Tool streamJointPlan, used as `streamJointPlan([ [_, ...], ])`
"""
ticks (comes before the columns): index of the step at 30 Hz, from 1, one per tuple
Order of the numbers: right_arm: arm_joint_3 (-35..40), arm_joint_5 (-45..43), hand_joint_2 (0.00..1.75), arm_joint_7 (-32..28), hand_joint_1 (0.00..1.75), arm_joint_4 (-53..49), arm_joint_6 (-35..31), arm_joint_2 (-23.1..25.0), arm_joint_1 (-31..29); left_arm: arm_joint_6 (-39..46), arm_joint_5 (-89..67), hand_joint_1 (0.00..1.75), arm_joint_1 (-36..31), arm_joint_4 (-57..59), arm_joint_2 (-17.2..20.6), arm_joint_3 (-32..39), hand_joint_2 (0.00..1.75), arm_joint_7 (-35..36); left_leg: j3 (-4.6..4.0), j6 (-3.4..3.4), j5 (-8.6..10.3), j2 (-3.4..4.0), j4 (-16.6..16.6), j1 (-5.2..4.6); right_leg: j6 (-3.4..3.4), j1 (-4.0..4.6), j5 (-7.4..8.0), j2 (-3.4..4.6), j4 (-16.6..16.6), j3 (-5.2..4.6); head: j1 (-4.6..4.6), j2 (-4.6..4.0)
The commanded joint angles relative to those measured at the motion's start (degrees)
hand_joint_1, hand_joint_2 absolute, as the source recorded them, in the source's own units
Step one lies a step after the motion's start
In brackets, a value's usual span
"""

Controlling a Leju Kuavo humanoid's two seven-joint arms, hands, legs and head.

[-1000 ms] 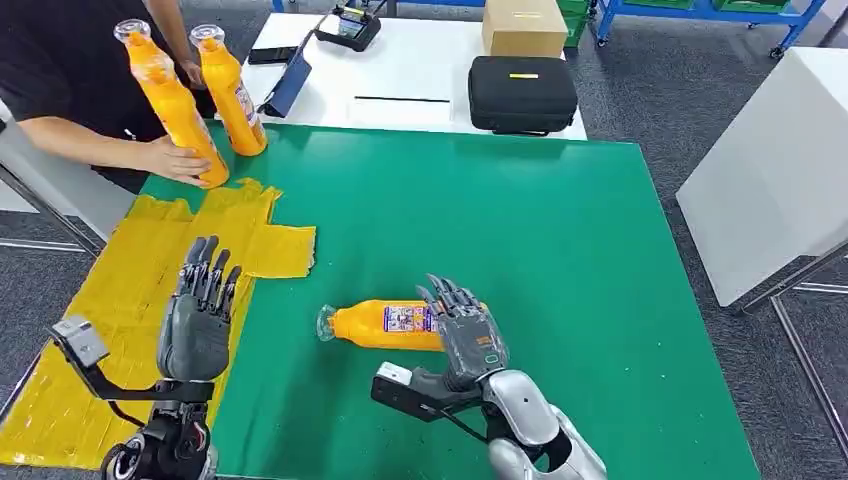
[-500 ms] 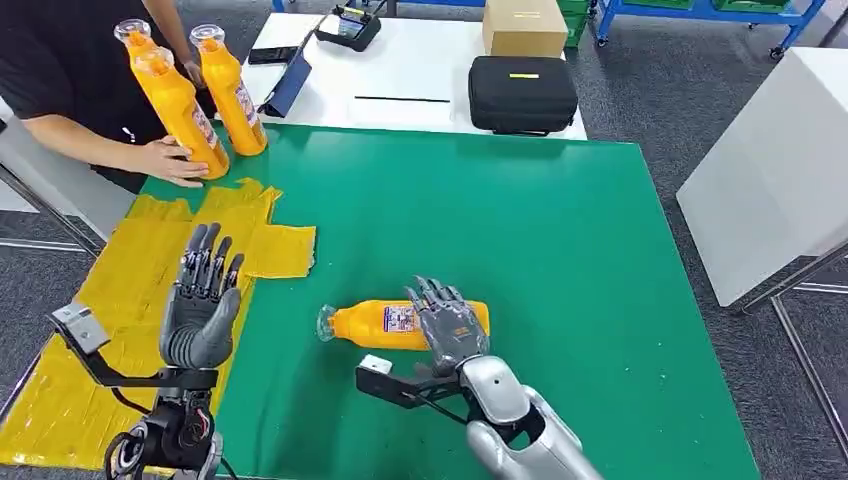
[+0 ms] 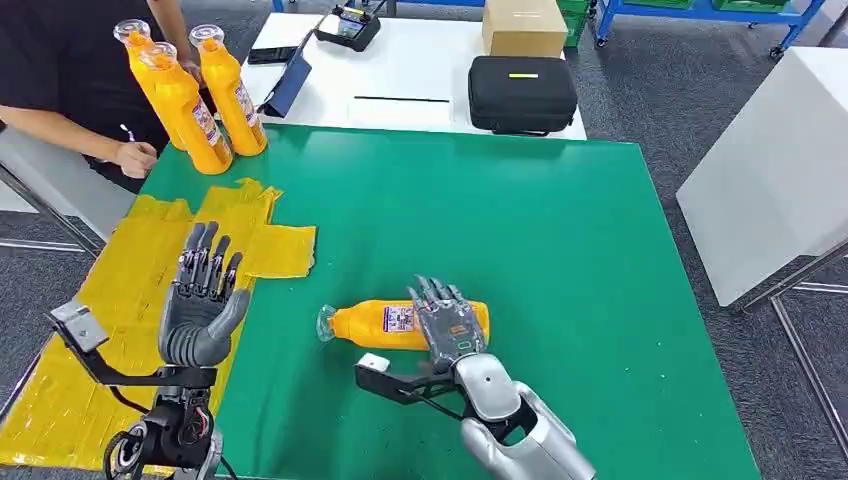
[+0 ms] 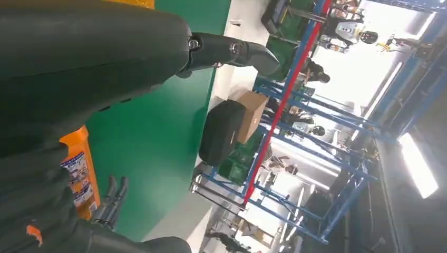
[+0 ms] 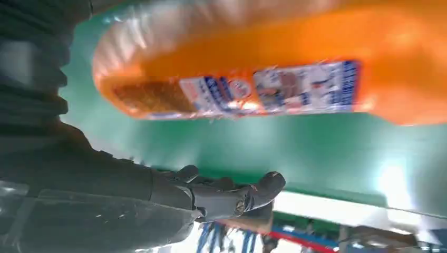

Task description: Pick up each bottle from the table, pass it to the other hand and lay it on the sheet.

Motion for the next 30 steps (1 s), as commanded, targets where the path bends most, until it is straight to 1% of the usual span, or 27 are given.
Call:
streamJointPlan([
  [1,-1.5,6.6,1.75,2.9,0.0,13.2,0.6,3.4,-6.8,0.2,0.1,0.0,-3.1,2.0,-1.4,4.1,1.75,1.1,0.12,-0.09,-0.01,0.11,0.0,0.02,-0.08,0.04,0.02,0.02,0.0,0.09,0.02,0.0],
  [5,-4.2,7.4,1.75,2.1,0.0,20.0,1.8,4.6,-8.0,-0.2,0.4,0.0,-2.7,2.3,-1.8,5.7,1.75,1.5,0.12,-0.06,0.0,0.1,0.0,0.0,-0.07,0.01,0.02,0.03,0.0,0.09,0.0,0.0],
  [7,-4.1,7.5,1.75,1.9,0.0,20.5,1.8,4.5,-8.1,-0.2,0.4,0.0,-2.7,2.4,-1.8,5.6,1.75,1.5,0.19,-0.08,-0.01,0.06,0.0,0.01,-0.09,0.02,-0.01,-0.03,0.0,0.18,0.02,0.0],
  [11,-3.9,8.6,1.75,2.3,0.0,25.5,2.1,4.8,-9.1,-0.3,0.4,0.0,-2.4,2.5,-1.9,5.5,1.75,1.5,0.13,-0.05,0.0,0.06,0.0,0.0,-0.06,0.01,0.01,0.0,0.0,0.12,0.02,0.0],
  [15,-4.9,9.3,1.75,3.1,0.0,32.4,3.1,5.8,-11.4,-0.4,0.4,0.0,-2.8,3.5,-2.1,6.0,1.75,1.5,0.22,-0.08,0.01,0.16,-0.1,0.01,-0.09,0.02,0.02,-0.02,-0.1,0.19,0.0,0.0],
  [16,-6.1,8.7,1.75,2.3,0.0,34.5,3.5,6.1,-12.2,-0.4,0.4,0.0,-3.1,3.9,-2.1,5.7,1.75,1.5,0.24,-0.08,0.03,0.16,-0.1,0.0,-0.09,0.01,0.03,-0.03,-0.1,0.18,0.0,0.0],
  [17,-6.9,8.2,1.75,1.6,0.56,36.3,3.5,6.2,-12.9,-0.5,0.4,0.0,-3.4,4.3,-2.0,5.5,1.75,1.4,0.22,-0.07,0.03,0.13,-0.1,0.01,-0.08,0.03,0.04,-0.03,-0.1,0.16,0.02,0.0],
  [18,-7.6,7.7,1.75,0.8,1.59,37.9,3.8,6.2,-13.5,-0.5,0.4,0.0,-3.8,4.6,-2.1,5.3,1.75,1.4,0.29,-0.1,0.07,0.11,-0.1,0.0,-0.11,0.02,0.06,-0.09,-0.1,0.22,0.0,0.0],
  [19,-8.6,6.8,1.75,-0.3,1.68,39.6,4.2,6.1,-13.9,-0.6,0.4,0.0,-4.3,5.1,-2.1,5.1,1.75,1.4,0.33,-0.08,0.07,0.11,-0.1,-0.01,-0.1,0.01,0.07,-0.09,-0.1,0.24,0.0,0.0],
  [23,-10.9,4.6,1.75,-3.5,1.54,42.0,4.6,6.1,-14.0,-0.6,0.4,0.0,-5.0,6.0,-2.0,4.8,1.75,1.3,0.41,-0.09,0.14,0.03,-0.1,0.01,-0.18,0.02,0.14,-0.18,-0.1,0.24,0.02,0.0],
  [26,-10.9,4.6,1.75,-3.5,1.54,42.0,4.6,6.2,-13.9,-0.6,0.4,0.0,-5.0,6.0,-2.0,4.8,1.75,1.3,0.71,-0.1,0.13,0.03,-0.1,0.0,-0.22,0.02,0.13,-0.18,-0.1,0.03,0.04,0.0],
  [30,-10.9,4.6,1.75,-3.5,1.54,42.0,4.6,6.2,-13.9,-0.6,0.4,0.0,-5.0,6.0,-2.0,4.8,1.75,1.3,0.78,-0.13,0.15,0.01,-0.1,0.03,-0.23,0.05,0.15,-0.22,-0.2,0.12,0.02,0.0],
])
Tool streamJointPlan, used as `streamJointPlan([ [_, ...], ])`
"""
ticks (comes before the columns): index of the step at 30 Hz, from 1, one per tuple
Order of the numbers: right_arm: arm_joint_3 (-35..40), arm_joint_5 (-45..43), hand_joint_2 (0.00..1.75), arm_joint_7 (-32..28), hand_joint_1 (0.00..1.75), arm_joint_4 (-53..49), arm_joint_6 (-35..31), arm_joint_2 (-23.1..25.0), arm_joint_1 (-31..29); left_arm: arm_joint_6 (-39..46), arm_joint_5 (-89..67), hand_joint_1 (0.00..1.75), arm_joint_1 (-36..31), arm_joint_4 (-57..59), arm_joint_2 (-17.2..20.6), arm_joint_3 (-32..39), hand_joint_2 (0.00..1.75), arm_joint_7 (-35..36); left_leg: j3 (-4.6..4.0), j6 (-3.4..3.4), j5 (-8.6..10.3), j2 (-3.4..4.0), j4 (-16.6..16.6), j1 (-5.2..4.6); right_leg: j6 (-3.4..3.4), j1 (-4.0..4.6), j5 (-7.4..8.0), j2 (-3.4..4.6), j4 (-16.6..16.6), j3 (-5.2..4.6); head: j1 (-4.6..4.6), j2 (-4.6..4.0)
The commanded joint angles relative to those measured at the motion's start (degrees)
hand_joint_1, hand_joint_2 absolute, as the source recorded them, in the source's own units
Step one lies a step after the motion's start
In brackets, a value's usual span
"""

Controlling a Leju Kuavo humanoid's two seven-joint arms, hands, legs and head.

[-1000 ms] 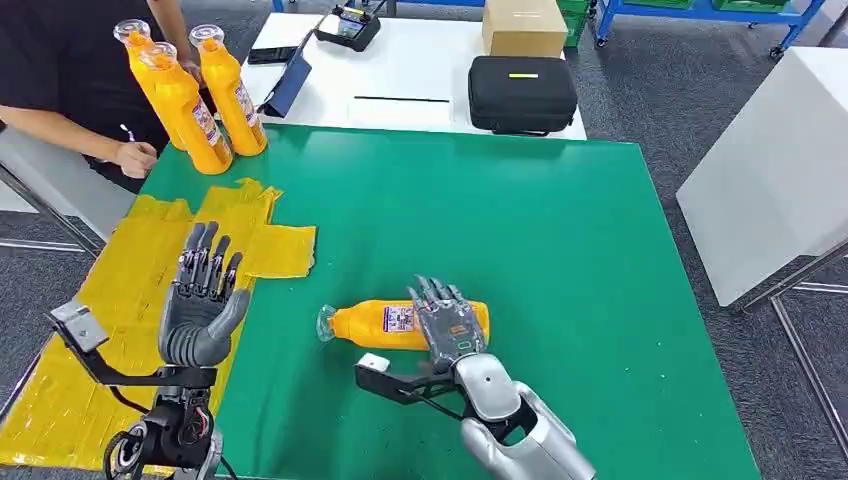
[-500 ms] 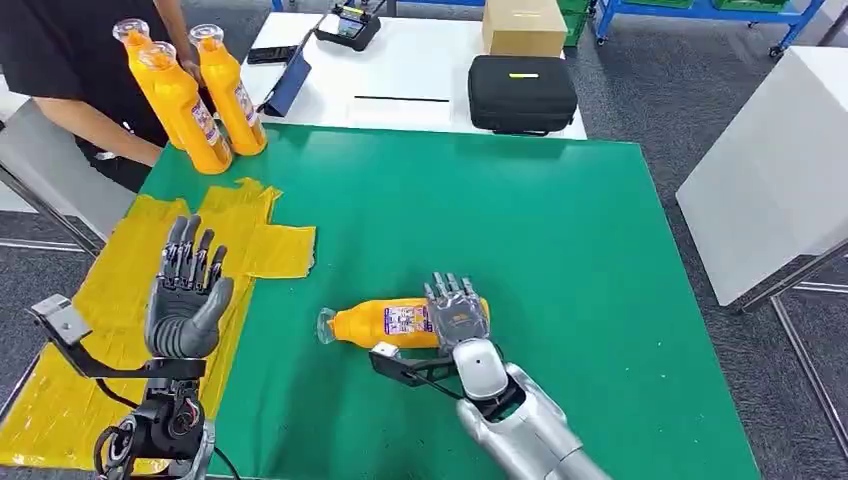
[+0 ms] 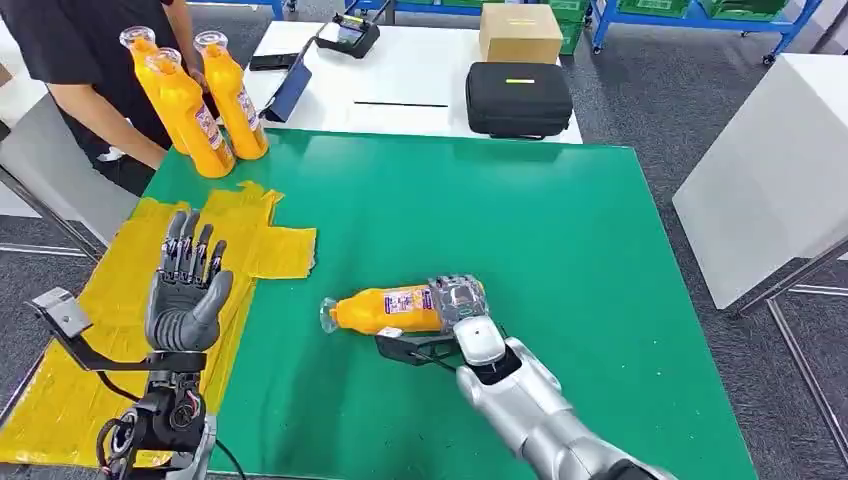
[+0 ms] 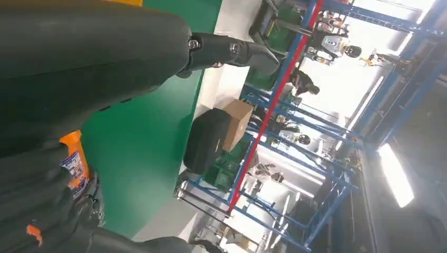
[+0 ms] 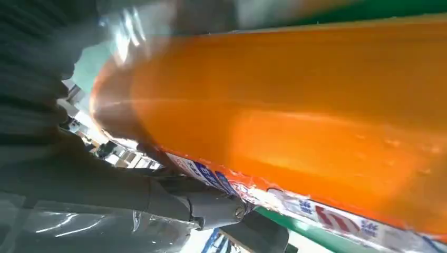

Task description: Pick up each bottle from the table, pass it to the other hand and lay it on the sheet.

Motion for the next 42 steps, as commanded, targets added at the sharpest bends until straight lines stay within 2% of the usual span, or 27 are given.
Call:
streamJointPlan([
  [1,-3.0,-0.5,1.75,-0.4,1.54,9.1,1.3,0.2,0.5,-0.1,0.1,0.0,-2.4,4.4,-0.1,0.6,1.75,0.1,0.08,-0.08,0.09,-0.2,-0.1,0.03,-0.07,0.03,0.02,-0.28,-0.1,0.15,0.0,0.0],
  [9,-4.0,-2.5,1.75,-3.1,1.75,9.1,2.2,1.4,0.5,-0.3,0.1,0.0,-2.0,4.6,-0.2,1.3,1.75,-0.1,0.17,-0.08,0.08,-0.17,-0.1,0.04,-0.07,0.05,0.03,-0.25,-0.1,0.27,0.0,0.0],
  [15,-5.2,-6.4,1.75,-7.0,1.75,8.3,4.1,1.7,1.2,-0.3,0.2,0.0,-2.0,4.8,-0.4,1.6,1.75,-0.1,0.18,-0.08,0.07,-0.17,-0.1,0.03,-0.07,0.04,0.02,-0.25,-0.1,0.28,0.02,0.0],
  [18,-9.3,-12.7,1.75,-12.5,1.75,6.2,3.9,2.0,1.7,-0.5,-0.4,0.0,-1.4,4.5,0.0,1.4,1.75,-0.3,0.21,-0.1,0.07,-0.14,-0.2,0.04,-0.09,0.05,0.02,-0.23,-0.2,0.32,0.02,0.0],
  [21,-9.3,-12.8,1.75,-12.5,1.75,6.0,4.1,2.0,1.6,-0.5,-0.4,0.0,-1.3,4.5,0.0,1.4,1.75,-0.3,0.27,-0.06,-0.01,0.04,-0.1,0.04,-0.03,0.05,0.03,0.07,-0.1,0.82,0.0,0.0],
  [27,-9.3,-12.8,1.75,-12.5,1.75,6.0,4.1,2.0,1.6,-0.5,-0.4,0.0,-1.3,4.5,0.0,1.4,1.75,-0.3,0.23,-0.11,0.06,0.11,-0.1,0.09,-0.08,0.12,0.08,0.06,-0.1,0.75,0.0,0.0],
  [28,-13.7,-19.4,1.75,-18.0,1.75,3.0,3.4,2.7,2.7,-0.4,-1.1,0.0,-1.0,4.3,0.3,1.2,1.75,-0.4,0.11,-0.18,0.13,0.04,-0.2,0.08,-0.14,0.12,0.12,-0.09,-0.1,0.65,0.0,0.0],
  [30,-17.6,-29.8,1.75,-24.6,1.75,-6.5,4.6,3.7,5.4,-0.4,-1.2,0.0,0.5,3.3,0.5,1.3,1.75,-0.5,0.22,-0.1,0.05,0.16,-0.1,0.09,-0.07,0.13,0.08,0.1,-0.1,0.72,0.02,0.0],
  [32,-16.3,-45.9,1.75,-22.5,1.75,-31.0,10.4,3.6,13.0,-0.5,-1.2,0.0,3.7,0.2,0.4,1.8,1.75,-0.9,0.23,-0.1,0.01,0.26,-0.1,0.1,-0.07,0.13,0.07,0.21,-0.1,0.69,0.02,0.0],
  [33,-14.3,-51.6,1.75,-19.4,1.75,-39.7,11.5,2.6,15.5,-0.6,-1.2,0.0,4.9,-1.0,0.5,1.8,1.75,-0.9,0.21,-0.1,-0.01,0.34,-0.1,0.1,-0.09,0.14,0.08,0.29,-0.1,0.7,0.04,0.0],
  [34,-11.7,-58.9,1.75,-18.4,1.75,-48.5,9.9,1.0,17.8,-0.6,-1.2,0.0,6.2,-2.4,0.5,1.8,1.75,-1.1,0.17,-0.08,-0.02,0.38,0.0,0.09,-0.15,0.12,0.13,0.35,0.0,0.64,0.02,0.0],
  [37,-8.1,-63.9,1.75,-17.9,1.75,-57.4,3.8,-2.1,20.8,-1.2,-1.2,0.0,7.1,-3.5,0.6,1.0,1.75,-0.8,-0.26,-0.1,-0.07,0.17,0.1,0.03,-0.19,0.07,0.01,0.12,0.2,0.32,0.02,0.0],
  [39,-5.8,-64.4,1.75,-17.9,1.75,-59.9,0.1,-4.2,23.4,-1.7,-1.1,0.0,6.7,-3.2,0.7,-0.1,1.75,-0.6,-0.66,-0.09,0.04,-0.24,0.1,0.03,-0.16,0.07,0.0,-0.2,0.1,0.08,-0.02,0.0],
  [42,-4.8,-64.8,1.75,-18.8,1.75,-60.6,-2.3,-4.9,26.3,-1.9,-1.0,0.0,5.6,-2.0,1.3,-1.5,1.75,-0.3,-0.69,-0.07,0.12,-0.23,0.0,0.06,-0.14,0.09,0.05,-0.21,0.0,0.04,0.02,0.0],
])
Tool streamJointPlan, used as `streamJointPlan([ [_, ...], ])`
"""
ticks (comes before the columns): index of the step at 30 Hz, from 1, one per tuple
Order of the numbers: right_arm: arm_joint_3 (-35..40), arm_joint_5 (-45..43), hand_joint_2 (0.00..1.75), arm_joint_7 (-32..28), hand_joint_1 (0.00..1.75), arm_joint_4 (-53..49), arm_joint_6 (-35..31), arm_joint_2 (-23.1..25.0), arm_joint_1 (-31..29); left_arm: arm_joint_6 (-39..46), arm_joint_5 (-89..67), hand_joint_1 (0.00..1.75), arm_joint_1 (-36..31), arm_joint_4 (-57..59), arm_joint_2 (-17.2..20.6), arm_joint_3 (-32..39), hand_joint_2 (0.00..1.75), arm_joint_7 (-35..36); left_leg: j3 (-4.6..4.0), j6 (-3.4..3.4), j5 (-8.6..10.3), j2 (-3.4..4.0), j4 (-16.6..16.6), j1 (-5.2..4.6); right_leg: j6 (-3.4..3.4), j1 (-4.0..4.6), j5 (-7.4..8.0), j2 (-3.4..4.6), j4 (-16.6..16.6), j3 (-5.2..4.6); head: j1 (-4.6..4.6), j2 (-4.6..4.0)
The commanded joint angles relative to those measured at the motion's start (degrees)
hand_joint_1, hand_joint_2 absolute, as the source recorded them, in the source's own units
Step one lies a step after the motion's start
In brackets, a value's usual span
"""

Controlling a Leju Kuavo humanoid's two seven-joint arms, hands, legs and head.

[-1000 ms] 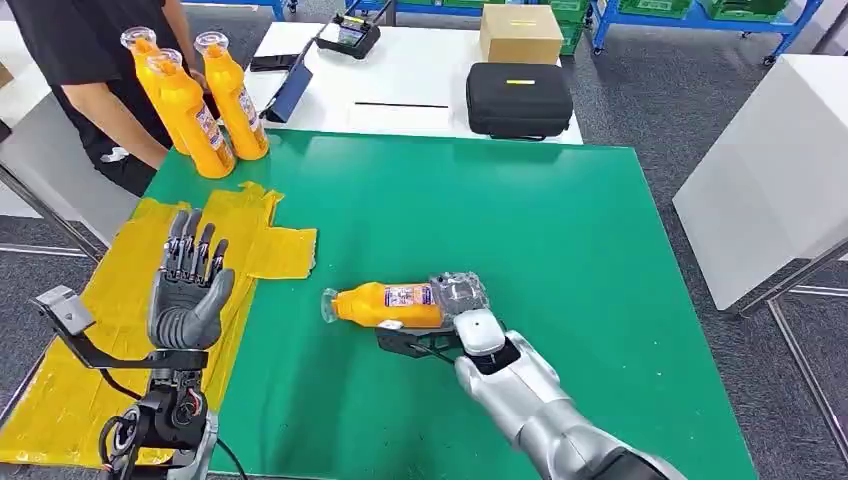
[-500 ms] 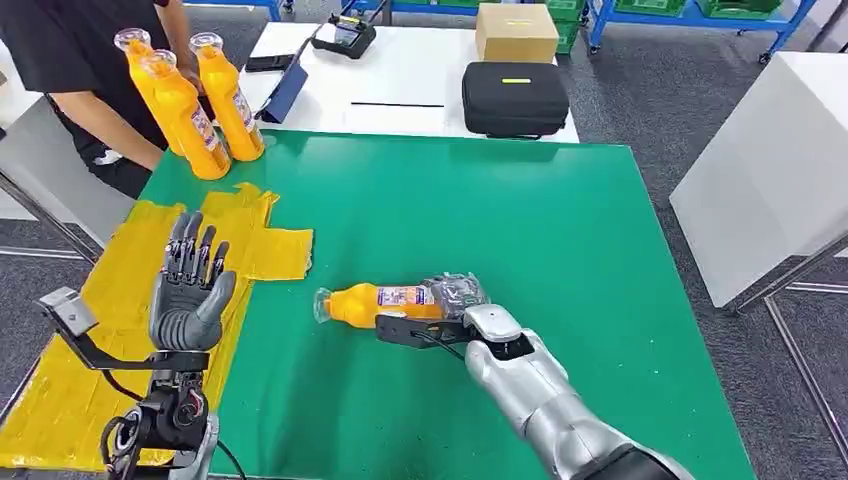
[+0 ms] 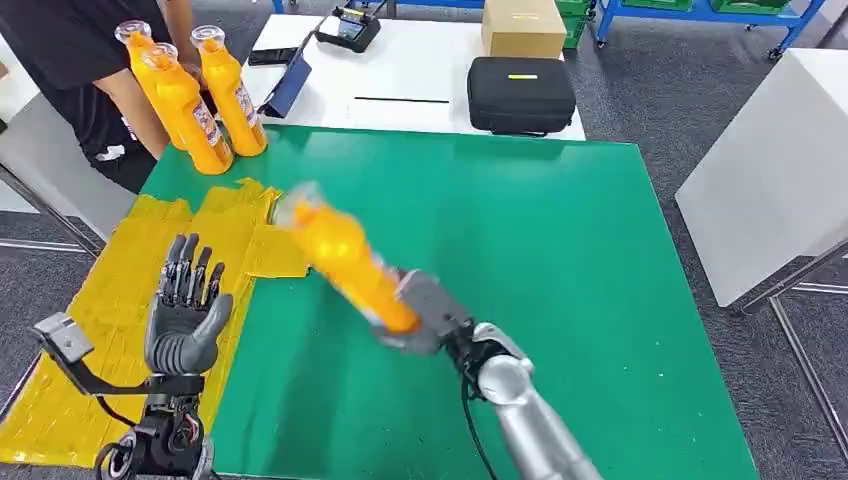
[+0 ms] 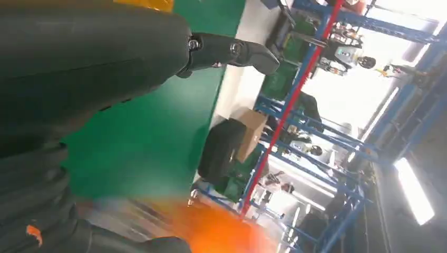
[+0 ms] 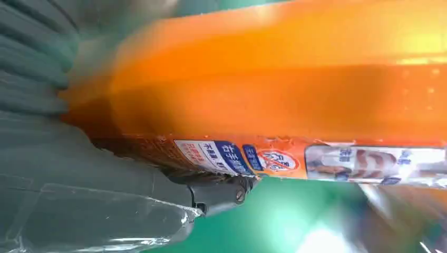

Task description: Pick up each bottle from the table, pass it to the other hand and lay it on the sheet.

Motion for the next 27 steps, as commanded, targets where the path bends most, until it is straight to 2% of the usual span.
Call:
streamJointPlan([
  [1,6.4,-1.8,1.75,-0.7,1.75,-24.7,-7.7,-6.3,11.9,-0.7,0.4,0.0,-0.6,0.3,1.8,-2.7,1.75,0.9,0.11,-0.05,-0.1,-0.15,0.0,0.0,-0.03,0.0,-0.14,-0.25,-0.1,0.19,0.0,0.0],
  [9,6.7,-2.1,1.75,-1.6,1.75,-22.8,-10.7,-5.8,11.8,-0.2,2.3,0.0,2.5,-1.6,4.0,-4.7,1.75,-0.4,-0.02,-0.09,-0.14,0.1,0.0,-0.06,-0.07,-0.06,-0.07,-0.02,0.0,-0.03,0.0,0.0],
  [14,8.6,0.3,1.75,-0.1,1.75,-18.6,-13.5,-4.6,8.5,-0.4,2.6,0.0,1.1,-1.4,4.2,-7.1,1.75,0.2,-0.13,-0.06,-0.07,0.1,0.0,-0.04,-0.04,-0.04,-0.01,0.02,0.0,-0.13,-0.02,0.0],
  [19,12.0,2.4,1.75,1.2,1.75,-9.5,-15.4,-2.8,4.6,-0.6,3.1,0.0,-1.3,0.6,4.7,-9.8,1.75,0.9,0.03,-0.1,-0.09,0.2,-0.1,-0.04,-0.07,-0.04,-0.01,0.09,-0.1,0.0,-0.02,0.0],
  [22,12.3,2.4,1.75,1.2,1.75,-8.5,-15.4,-2.7,4.4,-0.6,3.1,0.0,-1.5,0.7,4.9,-10.0,1.75,0.9,0.03,-0.1,-0.07,0.16,-0.1,-0.03,-0.08,-0.04,0.0,0.06,-0.1,0.02,0.0,0.0],
  [27,14.4,5.1,1.75,2.8,1.75,-1.0,-18.0,-1.6,2.9,-1.3,3.1,0.0,-3.7,2.1,4.5,-13.1,1.75,1.8,0.03,-0.08,-0.06,0.11,-0.1,-0.01,-0.06,-0.02,0.0,0.03,-0.1,0.04,-0.02,0.0],
])
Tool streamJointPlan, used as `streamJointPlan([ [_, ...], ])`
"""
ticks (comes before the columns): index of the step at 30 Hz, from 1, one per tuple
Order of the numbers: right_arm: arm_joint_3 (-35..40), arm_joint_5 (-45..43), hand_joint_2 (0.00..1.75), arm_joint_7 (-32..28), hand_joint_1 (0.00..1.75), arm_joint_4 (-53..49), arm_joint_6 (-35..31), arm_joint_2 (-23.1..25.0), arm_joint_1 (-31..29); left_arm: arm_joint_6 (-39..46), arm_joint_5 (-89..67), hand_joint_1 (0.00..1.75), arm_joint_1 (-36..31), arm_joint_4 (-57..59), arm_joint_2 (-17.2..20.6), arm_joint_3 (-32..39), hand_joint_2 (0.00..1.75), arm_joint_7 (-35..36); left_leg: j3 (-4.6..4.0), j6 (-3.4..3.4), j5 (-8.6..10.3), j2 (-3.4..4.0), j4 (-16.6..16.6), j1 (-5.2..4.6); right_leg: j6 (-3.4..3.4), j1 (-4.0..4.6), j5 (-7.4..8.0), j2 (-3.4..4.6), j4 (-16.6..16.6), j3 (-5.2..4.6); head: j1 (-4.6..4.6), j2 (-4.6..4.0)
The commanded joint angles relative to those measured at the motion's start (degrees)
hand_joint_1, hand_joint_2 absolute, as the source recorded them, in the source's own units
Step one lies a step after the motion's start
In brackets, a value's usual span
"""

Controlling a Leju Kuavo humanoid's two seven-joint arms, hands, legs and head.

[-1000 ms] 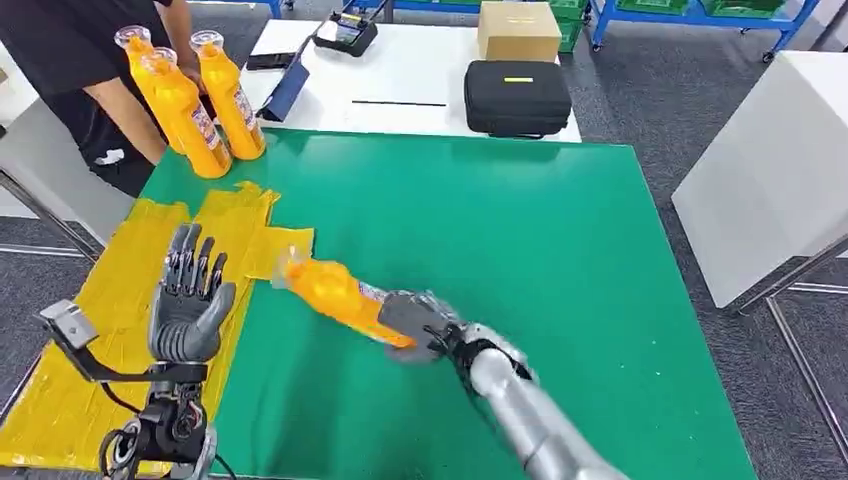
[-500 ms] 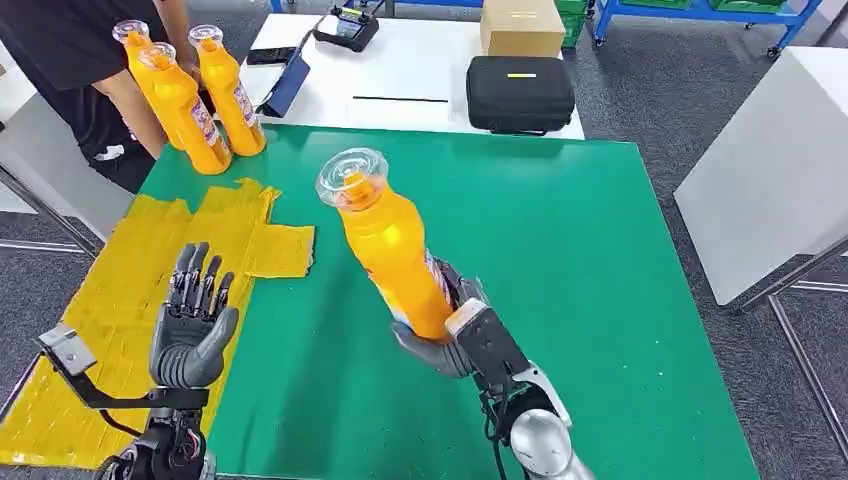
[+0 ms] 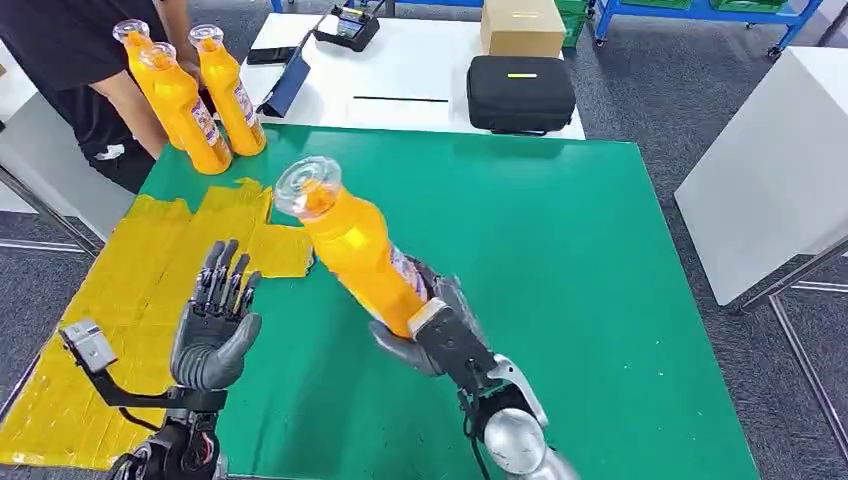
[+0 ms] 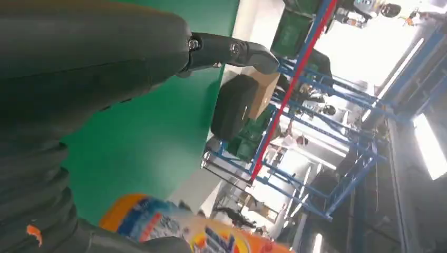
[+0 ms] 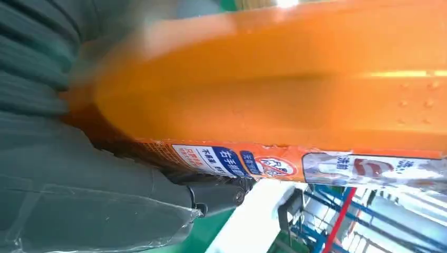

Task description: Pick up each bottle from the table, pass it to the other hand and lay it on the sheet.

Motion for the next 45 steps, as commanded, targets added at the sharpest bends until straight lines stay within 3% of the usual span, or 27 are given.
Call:
streamJointPlan([
  [1,4.5,2.5,1.75,1.5,1.75,16.2,-3.0,1.8,-5.3,-0.6,0.0,0.0,-5.2,4.7,1.4,-5.8,1.75,1.7,0.26,-0.1,-0.02,0.08,-0.1,0.01,-0.09,0.02,-0.01,-0.03,-0.1,0.24,0.0,0.0],
  [6,9.8,4.1,1.75,0.7,1.75,23.4,-2.2,0.8,-8.4,-0.1,-0.5,0.0,-9.1,6.9,-0.4,-8.3,1.75,3.7,0.17,-0.08,0.01,-0.02,-0.1,0.0,-0.07,0.01,0.0,-0.1,-0.1,0.18,0.0,0.0],
  [11,16.6,9.1,1.75,0.4,1.75,30.4,-4.5,2.9,-12.0,0.3,-0.3,0.0,-11.3,8.4,-1.4,-9.3,1.75,4.7,0.23,-0.1,0.0,0.08,-0.1,-0.01,-0.08,0.01,0.01,-0.02,-0.1,0.2,0.02,0.0],
  [23,26.7,20.5,1.75,5.2,1.75,30.0,-7.9,3.7,-15.3,0.4,-0.5,0.0,-13.1,10.4,-2.2,-10.5,1.75,5.6,0.09,-0.08,0.0,0.03,0.0,0.03,-0.05,0.04,-0.02,-0.05,0.0,0.08,0.0,0.0],
  [41,26.8,19.8,1.75,7.7,1.75,25.5,-8.7,2.5,-16.5,1.3,-4.6,0.0,-11.2,10.6,-0.1,-11.5,1.75,5.4,0.1,-0.09,0.0,0.03,0.0,0.02,-0.06,0.03,-0.03,-0.08,0.0,0.07,0.0,0.0],
  [42,26.9,19.8,1.75,7.7,1.75,25.4,-8.7,2.5,-16.4,1.3,-4.8,0.33,-11.2,10.6,0.0,-11.6,1.75,5.3,0.18,-0.11,-0.03,0.04,0.0,0.01,-0.09,0.03,-0.07,-0.1,0.0,0.15,0.0,0.0],
  [43,27.0,19.7,1.75,7.8,1.75,25.4,-8.6,2.4,-16.3,1.5,-5.3,1.75,-11.2,10.6,0.0,-11.5,1.75,5.0,0.14,-0.1,-0.02,0.02,0.0,0.01,-0.07,0.02,-0.06,-0.1,0.0,0.12,0.0,0.0],
  [45,27.1,19.7,1.75,7.8,1.75,25.4,-8.6,2.4,-16.3,1.6,-5.5,1.75,-11.2,10.6,0.0,-11.5,1.75,4.8,0.17,-0.11,-0.01,0.0,0.0,0.01,-0.08,0.02,-0.07,-0.13,0.0,0.15,0.0,0.0],
])
